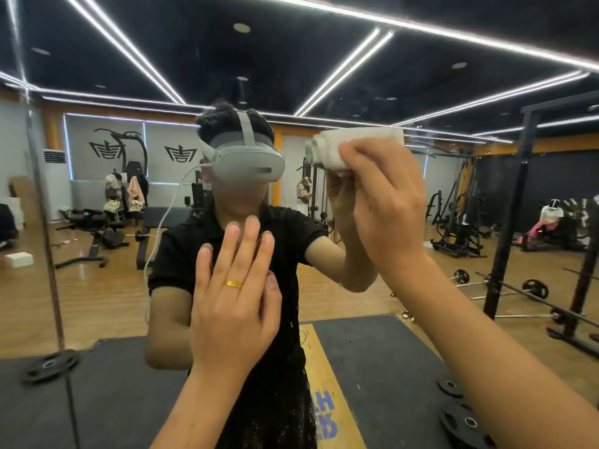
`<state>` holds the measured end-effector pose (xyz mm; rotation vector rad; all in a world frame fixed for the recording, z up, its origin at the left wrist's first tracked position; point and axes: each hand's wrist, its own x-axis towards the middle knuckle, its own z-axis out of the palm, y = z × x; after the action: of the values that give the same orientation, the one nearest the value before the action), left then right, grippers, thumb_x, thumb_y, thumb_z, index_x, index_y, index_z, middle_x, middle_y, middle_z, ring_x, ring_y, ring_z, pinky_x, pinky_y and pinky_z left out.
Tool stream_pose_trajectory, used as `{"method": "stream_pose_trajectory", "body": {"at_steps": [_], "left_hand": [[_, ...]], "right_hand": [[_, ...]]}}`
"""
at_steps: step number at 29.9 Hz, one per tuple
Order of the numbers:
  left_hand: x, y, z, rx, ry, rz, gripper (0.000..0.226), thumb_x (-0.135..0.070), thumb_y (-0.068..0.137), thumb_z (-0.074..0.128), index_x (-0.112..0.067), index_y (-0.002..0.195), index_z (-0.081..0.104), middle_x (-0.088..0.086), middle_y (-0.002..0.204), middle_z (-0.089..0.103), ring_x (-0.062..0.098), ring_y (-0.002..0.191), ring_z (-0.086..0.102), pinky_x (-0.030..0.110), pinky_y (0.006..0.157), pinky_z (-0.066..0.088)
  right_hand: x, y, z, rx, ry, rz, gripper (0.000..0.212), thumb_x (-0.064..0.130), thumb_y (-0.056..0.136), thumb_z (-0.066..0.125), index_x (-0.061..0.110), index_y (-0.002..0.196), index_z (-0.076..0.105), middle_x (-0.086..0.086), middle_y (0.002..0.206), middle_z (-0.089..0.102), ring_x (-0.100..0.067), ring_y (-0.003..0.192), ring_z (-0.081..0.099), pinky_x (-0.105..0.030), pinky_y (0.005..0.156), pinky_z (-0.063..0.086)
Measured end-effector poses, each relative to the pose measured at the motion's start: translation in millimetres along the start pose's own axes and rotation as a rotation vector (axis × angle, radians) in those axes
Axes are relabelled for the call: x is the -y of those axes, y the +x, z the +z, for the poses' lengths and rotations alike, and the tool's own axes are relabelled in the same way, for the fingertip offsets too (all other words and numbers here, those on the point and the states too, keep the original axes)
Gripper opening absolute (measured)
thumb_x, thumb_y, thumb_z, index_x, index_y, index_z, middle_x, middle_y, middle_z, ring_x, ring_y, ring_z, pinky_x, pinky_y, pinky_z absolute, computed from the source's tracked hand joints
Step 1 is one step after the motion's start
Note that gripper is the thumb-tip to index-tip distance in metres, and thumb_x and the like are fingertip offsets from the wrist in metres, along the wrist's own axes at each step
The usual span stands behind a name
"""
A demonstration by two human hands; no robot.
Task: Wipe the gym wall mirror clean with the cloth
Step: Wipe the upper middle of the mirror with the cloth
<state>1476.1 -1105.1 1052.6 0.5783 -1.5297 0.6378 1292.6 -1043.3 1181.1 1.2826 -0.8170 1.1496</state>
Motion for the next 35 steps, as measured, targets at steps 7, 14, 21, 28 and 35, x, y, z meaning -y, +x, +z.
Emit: {"method": "stream_pose_trajectory", "body": {"at_steps": [7,14,21,28,35], "left_hand": [[0.0,0.2,-0.1,0.005,-0.008,-0.004,0.046,-0.016,0.101,0.052,-0.006,0.146,0.054,0.012,0.158,0.043,0.026,0.153,0.032,0.050,0.126,0.019],[0.6,0.6,-0.8,0.010,-0.004,0.005,0.046,-0.018,0.102,0.049,-0.006,0.145,0.054,0.014,0.158,0.043,0.027,0.153,0.032,0.050,0.127,0.019],[-2.0,0.9,0.9,-0.005,-0.008,-0.007,0.046,-0.017,0.101,0.050,-0.006,0.145,0.055,0.014,0.157,0.044,0.027,0.153,0.031,0.051,0.126,0.021],[-0.8,0.4,-0.3,0.004,-0.003,-0.003,0.046,-0.016,0.100,0.052,-0.006,0.145,0.055,0.014,0.157,0.045,0.027,0.153,0.033,0.051,0.126,0.022],[-1.6,0.0,0.5,-0.003,0.015,0.001,0.047,-0.016,0.100,0.052,-0.006,0.145,0.055,0.013,0.157,0.045,0.028,0.153,0.033,0.053,0.125,0.024]], "right_hand": [[4.7,-18.0,-4.4,0.187,0.028,0.042,0.040,0.022,0.108,0.046,0.008,0.143,0.059,-0.021,0.153,0.047,-0.038,0.144,0.041,-0.061,0.112,0.040],[-3.1,-19.2,0.2,0.227,-0.003,0.050,0.042,0.027,0.112,0.037,0.020,0.151,0.050,-0.016,0.162,0.038,-0.036,0.153,0.028,-0.056,0.126,0.022],[-17.3,1.2,-3.7,0.113,0.021,-0.012,0.043,0.028,0.114,0.033,0.008,0.134,0.065,-0.016,0.139,0.063,-0.035,0.130,0.060,-0.051,0.099,0.057],[-11.2,31.7,-3.8,0.024,0.004,0.069,0.051,0.033,0.113,0.032,0.000,0.129,0.068,-0.018,0.130,0.068,-0.031,0.113,0.070,-0.034,0.094,0.058],[-3.3,-7.5,-1.3,0.109,0.030,-0.148,0.037,-0.001,0.093,0.074,0.001,0.129,0.067,-0.015,0.133,0.067,-0.032,0.132,0.057,-0.048,0.099,0.057]]}}
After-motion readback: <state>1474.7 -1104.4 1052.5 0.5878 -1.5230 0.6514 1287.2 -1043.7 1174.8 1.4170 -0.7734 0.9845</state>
